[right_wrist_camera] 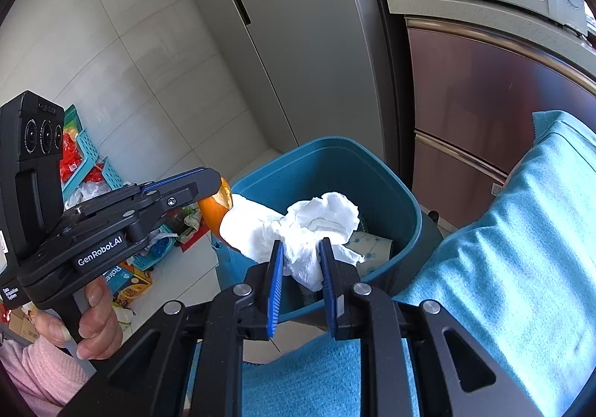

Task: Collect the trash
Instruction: 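Open both tools to drop the tissue and peel into the teal bin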

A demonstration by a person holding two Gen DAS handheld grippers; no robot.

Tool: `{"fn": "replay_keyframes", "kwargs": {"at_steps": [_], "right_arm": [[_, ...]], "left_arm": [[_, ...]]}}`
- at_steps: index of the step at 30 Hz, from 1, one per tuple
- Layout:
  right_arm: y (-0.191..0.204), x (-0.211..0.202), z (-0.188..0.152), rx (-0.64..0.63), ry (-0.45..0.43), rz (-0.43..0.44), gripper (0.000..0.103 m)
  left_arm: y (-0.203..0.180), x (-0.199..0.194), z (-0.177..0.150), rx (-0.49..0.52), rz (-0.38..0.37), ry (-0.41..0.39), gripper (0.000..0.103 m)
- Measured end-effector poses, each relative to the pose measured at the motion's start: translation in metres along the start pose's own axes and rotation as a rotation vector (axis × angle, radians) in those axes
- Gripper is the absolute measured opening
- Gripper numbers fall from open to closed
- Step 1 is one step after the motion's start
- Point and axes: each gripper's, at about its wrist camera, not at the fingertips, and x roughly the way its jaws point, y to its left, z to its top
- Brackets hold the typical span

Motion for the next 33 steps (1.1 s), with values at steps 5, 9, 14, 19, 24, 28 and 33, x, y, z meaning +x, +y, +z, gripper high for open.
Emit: {"fn": "replay_keyframes", "kwargs": {"at_steps": [5,9,14,19,24,28,33], "right_arm": [[0.002,0.004,0.001,-0.006,0.007,-0.004,0.018],[0.002,0.007,0.001,-0.006,0.019,-0.006,0.018],[0.002,0.01,0.003,-0.008,0.031,-0.008,0.019],[0.001,0.014,0.004,-0.008,0.05,-0.009,0.02],[0.001,0.019,0.006,-0.009,0.069,-0.01,0.021],[0.002,0.022,0.008,-0.01,0.076,-0.019,0.021],[0.003,0.027,0.009,-0.011,0.095,-0.025,0.024]], "left_arm": [[0.003,0.006,-0.002,-0.005,0.008,0.015,0.011],[0.005,0.01,-0.003,-0.008,0.011,0.024,0.011],[0.007,0.015,-0.004,-0.013,0.016,0.03,0.011],[0.008,0.019,-0.005,-0.015,0.022,0.04,0.011],[0.008,0.024,-0.007,-0.018,0.028,0.05,0.012],[0.008,0.029,-0.008,-0.023,0.03,0.06,0.012],[0.01,0.034,-0.009,-0.028,0.036,0.07,0.012]]}}
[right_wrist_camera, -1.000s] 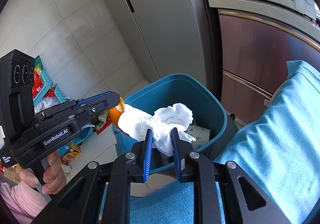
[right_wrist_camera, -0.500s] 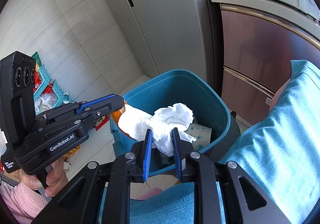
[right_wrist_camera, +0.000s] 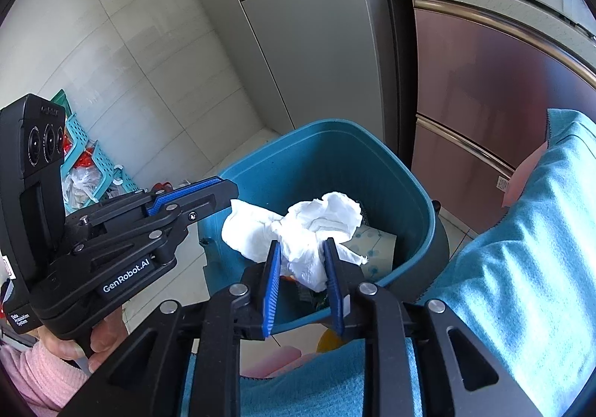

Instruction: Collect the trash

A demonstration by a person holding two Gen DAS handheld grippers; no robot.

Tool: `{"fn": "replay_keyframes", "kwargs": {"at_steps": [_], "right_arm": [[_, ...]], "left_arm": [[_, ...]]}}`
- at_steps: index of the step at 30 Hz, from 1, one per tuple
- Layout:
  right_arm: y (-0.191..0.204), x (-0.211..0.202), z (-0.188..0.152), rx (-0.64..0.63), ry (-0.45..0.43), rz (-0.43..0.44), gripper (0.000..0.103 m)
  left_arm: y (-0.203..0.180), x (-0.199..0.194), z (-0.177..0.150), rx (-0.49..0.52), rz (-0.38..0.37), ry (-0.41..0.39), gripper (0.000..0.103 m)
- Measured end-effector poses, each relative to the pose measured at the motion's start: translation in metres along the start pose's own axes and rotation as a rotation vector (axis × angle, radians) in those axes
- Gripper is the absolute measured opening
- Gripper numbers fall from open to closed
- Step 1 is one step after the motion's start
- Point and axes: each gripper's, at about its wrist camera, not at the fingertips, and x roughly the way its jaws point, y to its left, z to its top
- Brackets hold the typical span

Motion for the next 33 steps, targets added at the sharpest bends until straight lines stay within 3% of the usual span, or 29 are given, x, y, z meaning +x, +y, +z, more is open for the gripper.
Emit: {"fn": "replay_keyframes", "kwargs": {"at_steps": [10,16,18,25,28,30,33], "right_arm": [[-0.001,0.008,0.006,0.004,0.029,-0.01,0.028],[-0.009,0.006,0.006,0.031,0.017,0.008,0.032],[-0.012,0.003,0.005,0.043,0.002,0.014,0.037],[-0.02,-0.019,-0.008,0.062,-0.078,0.022,0.057],[-0.022,-0.036,-0.019,0.063,-0.131,0.004,0.073],[-0.024,-0.051,-0.028,0.057,-0.174,-0.016,0.076],[-0.025,-0.074,-0.042,0.044,-0.229,-0.062,0.084]], "left_arm": [[0.006,0.01,-0.003,-0.026,-0.002,0.027,0.012],[0.006,0.008,-0.005,-0.03,-0.002,0.024,0.02],[0.006,0.006,-0.006,-0.031,-0.007,0.022,0.036],[0.002,-0.013,-0.01,-0.012,-0.013,-0.022,0.058],[-0.002,-0.027,-0.013,0.01,-0.013,-0.056,0.074],[-0.006,-0.037,-0.016,0.027,-0.015,-0.08,0.09],[-0.017,-0.054,-0.023,0.06,-0.018,-0.121,0.097]]}}
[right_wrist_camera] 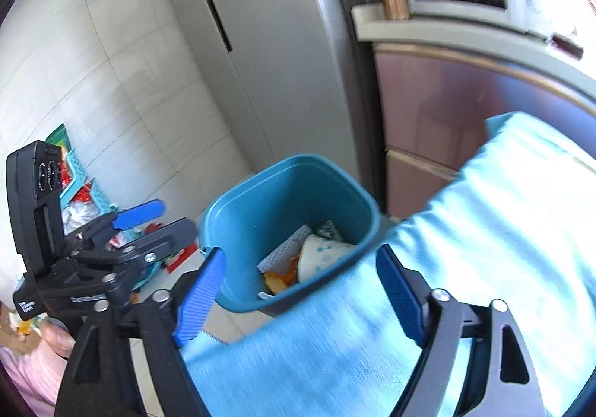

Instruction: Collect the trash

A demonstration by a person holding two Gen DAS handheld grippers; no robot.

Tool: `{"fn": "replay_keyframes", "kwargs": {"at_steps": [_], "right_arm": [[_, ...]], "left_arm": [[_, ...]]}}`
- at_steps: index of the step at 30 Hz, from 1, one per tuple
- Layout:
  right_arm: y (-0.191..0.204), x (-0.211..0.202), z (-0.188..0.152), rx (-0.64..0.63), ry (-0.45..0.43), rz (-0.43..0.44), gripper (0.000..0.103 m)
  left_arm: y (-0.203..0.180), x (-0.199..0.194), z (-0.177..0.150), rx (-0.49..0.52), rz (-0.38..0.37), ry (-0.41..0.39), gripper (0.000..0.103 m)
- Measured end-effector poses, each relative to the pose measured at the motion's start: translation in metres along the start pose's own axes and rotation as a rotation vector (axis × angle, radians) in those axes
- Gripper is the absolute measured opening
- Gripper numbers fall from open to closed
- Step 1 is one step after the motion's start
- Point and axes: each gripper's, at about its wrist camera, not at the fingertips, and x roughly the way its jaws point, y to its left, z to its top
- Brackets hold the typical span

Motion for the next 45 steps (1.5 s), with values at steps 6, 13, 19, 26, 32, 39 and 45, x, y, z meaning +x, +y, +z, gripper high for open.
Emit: {"fn": "replay_keyframes", "kwargs": {"at_steps": [6,13,19,26,32,39,45], "right_arm": [[-0.015,-0.058,-0.026,0.03,-0.133,-0.114,0.096],[-0.033,-0.123,-0.066,0.074,-0.265,-0.319,0.096],[-0.046,-0.167,-0.091,0.103,-0.381,-0.453,0.096],[-0.056,-0.2,-0.108,0.116,-0.469,-0.541,0.096],[-0.053,-0.222,-0.124,0.139,-0.523,-0.579,0.096],[-0.052,-0.237,-0.139,0.148,-0.557,-0.627,0.096],[-0.053,-0.247,-0.146,0.162,-0.58,-0.659,0.096]], "left_arm": [[-0.032,-0.029,-0.006,0.056,-0.015,-0.064,0.097],[-0.078,-0.052,-0.015,0.093,-0.065,-0.149,0.097],[-0.115,-0.07,-0.022,0.112,-0.095,-0.225,0.097],[-0.161,-0.09,-0.029,0.188,-0.106,-0.332,0.097],[-0.188,-0.098,-0.037,0.238,-0.125,-0.378,0.097],[-0.202,-0.103,-0.043,0.26,-0.116,-0.41,0.097],[-0.208,-0.103,-0.046,0.26,-0.114,-0.412,0.097]]}}
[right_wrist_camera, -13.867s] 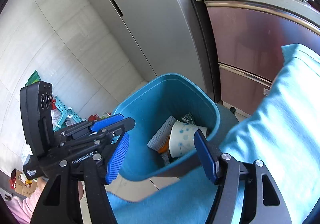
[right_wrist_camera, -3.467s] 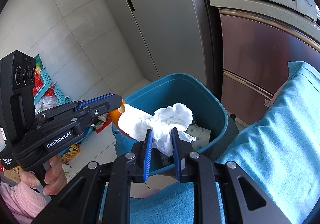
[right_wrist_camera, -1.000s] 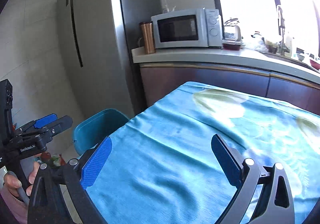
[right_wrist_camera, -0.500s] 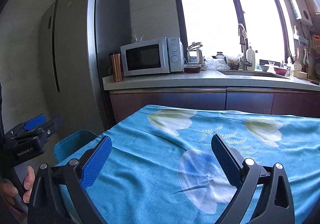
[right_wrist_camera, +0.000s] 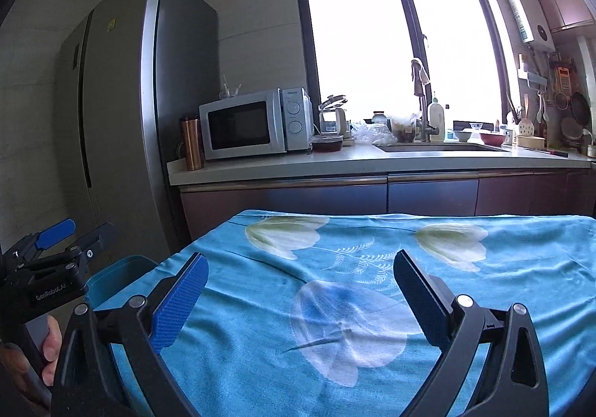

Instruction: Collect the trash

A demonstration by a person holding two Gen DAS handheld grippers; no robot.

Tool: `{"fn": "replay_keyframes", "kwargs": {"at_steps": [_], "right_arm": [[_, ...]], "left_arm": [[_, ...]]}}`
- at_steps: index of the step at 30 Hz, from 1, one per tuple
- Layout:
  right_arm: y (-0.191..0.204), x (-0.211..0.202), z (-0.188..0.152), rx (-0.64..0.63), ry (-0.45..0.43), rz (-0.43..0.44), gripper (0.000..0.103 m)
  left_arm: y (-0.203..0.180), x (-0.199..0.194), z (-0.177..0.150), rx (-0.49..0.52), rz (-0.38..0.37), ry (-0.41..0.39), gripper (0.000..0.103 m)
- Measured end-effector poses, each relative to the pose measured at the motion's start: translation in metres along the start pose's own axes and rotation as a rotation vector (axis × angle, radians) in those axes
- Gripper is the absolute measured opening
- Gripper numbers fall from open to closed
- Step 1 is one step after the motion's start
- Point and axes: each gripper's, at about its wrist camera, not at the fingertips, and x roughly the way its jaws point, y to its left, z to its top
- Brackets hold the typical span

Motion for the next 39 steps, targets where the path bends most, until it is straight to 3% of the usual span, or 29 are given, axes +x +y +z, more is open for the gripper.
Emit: {"fn": "replay_keyframes", "kwargs": {"at_steps": [17,39], "right_arm": [[-0.015,-0.017,-0.001,0.012,-0.048,-0.057,0.096],[-0.018,-0.017,-0.002,0.015,-0.04,-0.068,0.096]], "left_arm": [[-0.013,-0.001,-0.004,-0.003,-0.023,-0.014,0.097],[-0.014,-0.002,-0.004,-0.006,-0.033,-0.019,0.097]]}}
